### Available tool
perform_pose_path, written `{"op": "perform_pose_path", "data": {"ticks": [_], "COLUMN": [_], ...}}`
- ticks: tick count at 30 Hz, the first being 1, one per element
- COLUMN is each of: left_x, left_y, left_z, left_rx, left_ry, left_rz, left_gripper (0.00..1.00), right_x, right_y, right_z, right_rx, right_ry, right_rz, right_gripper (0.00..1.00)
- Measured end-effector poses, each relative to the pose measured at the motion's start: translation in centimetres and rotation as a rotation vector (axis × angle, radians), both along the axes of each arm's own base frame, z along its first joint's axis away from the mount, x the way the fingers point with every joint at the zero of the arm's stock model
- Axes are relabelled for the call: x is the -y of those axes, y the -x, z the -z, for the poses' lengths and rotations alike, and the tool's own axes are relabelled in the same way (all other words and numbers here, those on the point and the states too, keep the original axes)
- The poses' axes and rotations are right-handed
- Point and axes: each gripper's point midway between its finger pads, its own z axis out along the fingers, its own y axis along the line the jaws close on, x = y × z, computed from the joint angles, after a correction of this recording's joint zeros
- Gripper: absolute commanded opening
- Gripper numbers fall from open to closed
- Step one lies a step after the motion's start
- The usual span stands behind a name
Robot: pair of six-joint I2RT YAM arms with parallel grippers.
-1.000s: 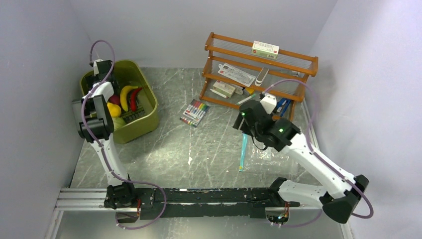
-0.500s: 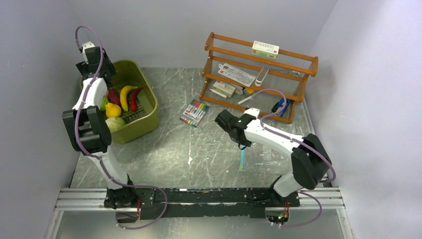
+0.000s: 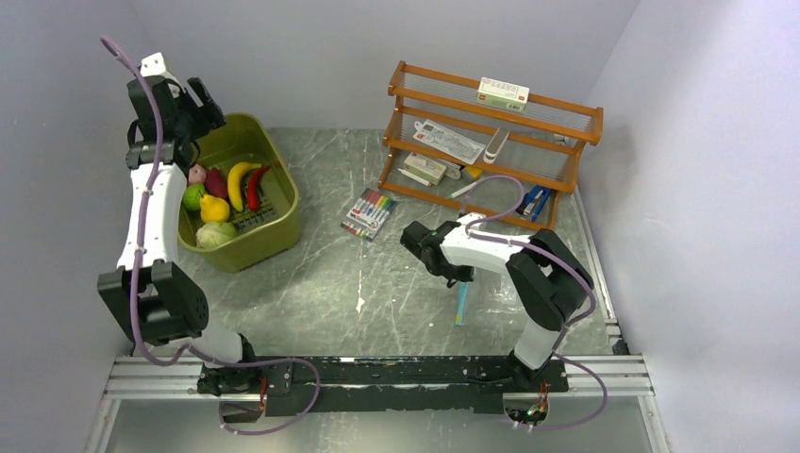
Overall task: Place the food in the zip-top bag and seal the zipper
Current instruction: Pick up the zipper food storage bag at the center of the board.
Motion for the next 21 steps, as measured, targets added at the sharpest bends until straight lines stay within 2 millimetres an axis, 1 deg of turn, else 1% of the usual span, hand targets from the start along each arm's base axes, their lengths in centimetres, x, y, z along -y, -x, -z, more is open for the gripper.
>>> {"op": "perform_pose_path", "data": {"ticks": [3, 5, 7, 10, 12, 14, 16, 17, 18, 20, 21], "left_x": [1.1, 1.7, 3.0, 6.4, 9.9, 13.9, 19.1, 21.4, 23.1, 26.4, 27.6], "left_y": [1.4, 1.8, 2.4, 3.8, 5.3, 7.2, 9.9, 11.4, 12.5, 15.2, 16.4], "left_z": [-1.2, -1.2, -0.8, 0.2, 0.7, 0.9, 0.8, 0.6, 0.3, -0.3, -0.5], "left_rx": [0.02, 0.02, 0.013, 0.003, 0.004, 0.002, -0.002, -0.001, 0.002, 0.018, 0.024], "left_ry": [0.01, 0.019, 0.038, 0.104, 0.165, 0.218, 0.264, 0.283, 0.297, 0.331, 0.349], "left_rz": [0.041, 0.072, 0.138, 0.295, 0.421, 0.554, 0.732, 0.818, 0.881, 1.022, 1.075], "left_gripper": [0.75, 0.75, 0.74, 0.72, 0.73, 0.74, 0.75, 0.75, 0.76, 0.77, 0.78], "right_x": [0.3, 0.0, -1.0, -3.4, -5.5, -6.9, -8.0, -8.4, -9.0, -10.3, -11.0], "right_y": [-0.1, -0.5, -1.1, -1.8, -2.1, -2.1, -1.8, -1.6, -1.4, -1.2, -1.2], "right_z": [-0.4, -1.4, -3.5, -8.3, -12.5, -16.2, -20.0, -21.3, -22.7, -24.8, -25.6], "right_rx": [0.008, 0.02, 0.054, 0.134, 0.209, 0.277, 0.35, 0.375, 0.401, 0.436, 0.45], "right_ry": [0.019, 0.019, -0.005, -0.091, -0.195, -0.301, -0.418, -0.458, -0.507, -0.584, -0.616], "right_rz": [-0.008, -0.034, -0.088, -0.195, -0.279, -0.352, -0.426, -0.455, -0.492, -0.553, -0.581], "right_gripper": [0.0, 0.0, 0.0, 0.0, 0.0, 0.0, 0.0, 0.0, 0.0, 0.0, 0.0]}}
